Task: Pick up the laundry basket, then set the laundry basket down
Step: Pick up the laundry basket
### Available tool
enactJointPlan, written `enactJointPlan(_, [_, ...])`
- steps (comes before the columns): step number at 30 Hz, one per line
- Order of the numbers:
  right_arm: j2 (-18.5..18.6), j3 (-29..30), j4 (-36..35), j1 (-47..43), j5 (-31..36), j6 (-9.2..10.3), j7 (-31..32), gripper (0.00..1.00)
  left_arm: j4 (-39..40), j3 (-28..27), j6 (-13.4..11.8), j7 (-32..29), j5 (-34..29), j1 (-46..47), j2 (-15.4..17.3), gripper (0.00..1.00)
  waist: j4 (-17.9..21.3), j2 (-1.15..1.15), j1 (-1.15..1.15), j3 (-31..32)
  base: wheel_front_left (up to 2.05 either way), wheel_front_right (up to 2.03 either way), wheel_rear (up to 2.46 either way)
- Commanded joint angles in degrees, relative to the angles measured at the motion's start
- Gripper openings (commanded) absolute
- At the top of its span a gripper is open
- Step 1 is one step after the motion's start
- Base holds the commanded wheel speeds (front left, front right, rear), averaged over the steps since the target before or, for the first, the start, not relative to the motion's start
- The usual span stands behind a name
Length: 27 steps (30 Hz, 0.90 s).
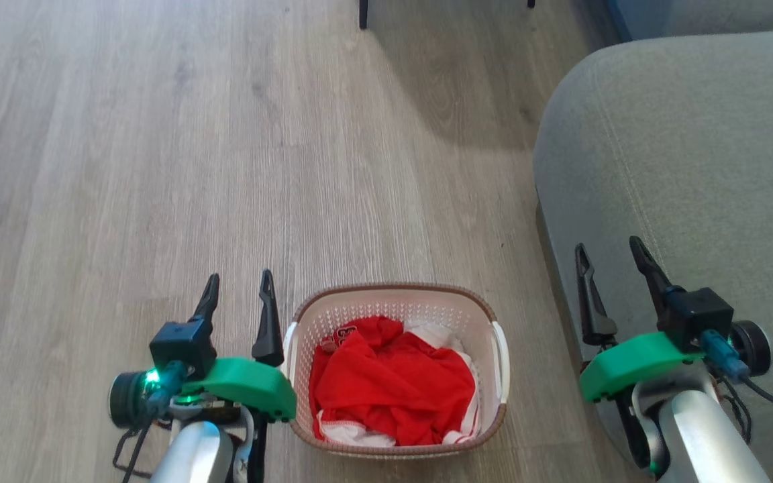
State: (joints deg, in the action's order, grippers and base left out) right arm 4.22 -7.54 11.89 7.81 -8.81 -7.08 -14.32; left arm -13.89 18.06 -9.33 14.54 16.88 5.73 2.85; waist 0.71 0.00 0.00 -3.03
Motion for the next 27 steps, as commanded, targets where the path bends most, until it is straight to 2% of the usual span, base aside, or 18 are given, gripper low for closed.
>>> enactJointPlan(1, [0.44,-1.59,-1.14,2.29,-0.47,-0.41,-0.68,1.0,1.2,-1.59,0.13,0.46,0.75,2.82,0.03,1.0,0.02,0.0,0.0,-1.06,0.0,0.0,0.0])
enactJointPlan(8, [1.18,-3.15,1.51,4.39,-1.59,-0.41,-0.68,1.0,-2.51,-1.38,0.19,0.46,1.43,4.73,0.03,1.0,0.07,0.0,0.0,-5.02,0.0,0.0,0.0])
enactJointPlan(17, [1.77,-6.67,9.36,11.34,-6.17,-0.41,-0.68,1.0,-14.25,-0.62,0.71,0.46,2.9,11.73,0.03,1.0,0.42,0.0,0.0,-15.01,0.0,0.0,0.0])
enactJointPlan(27, [1.43,-11.78,21.37,22.28,-10.5,-0.41,-0.68,1.0,-28.79,0.51,3.55,0.46,3.56,23.21,0.03,1.0,1.4,0.0,0.0,-27.96,0.0,0.0,0.0])
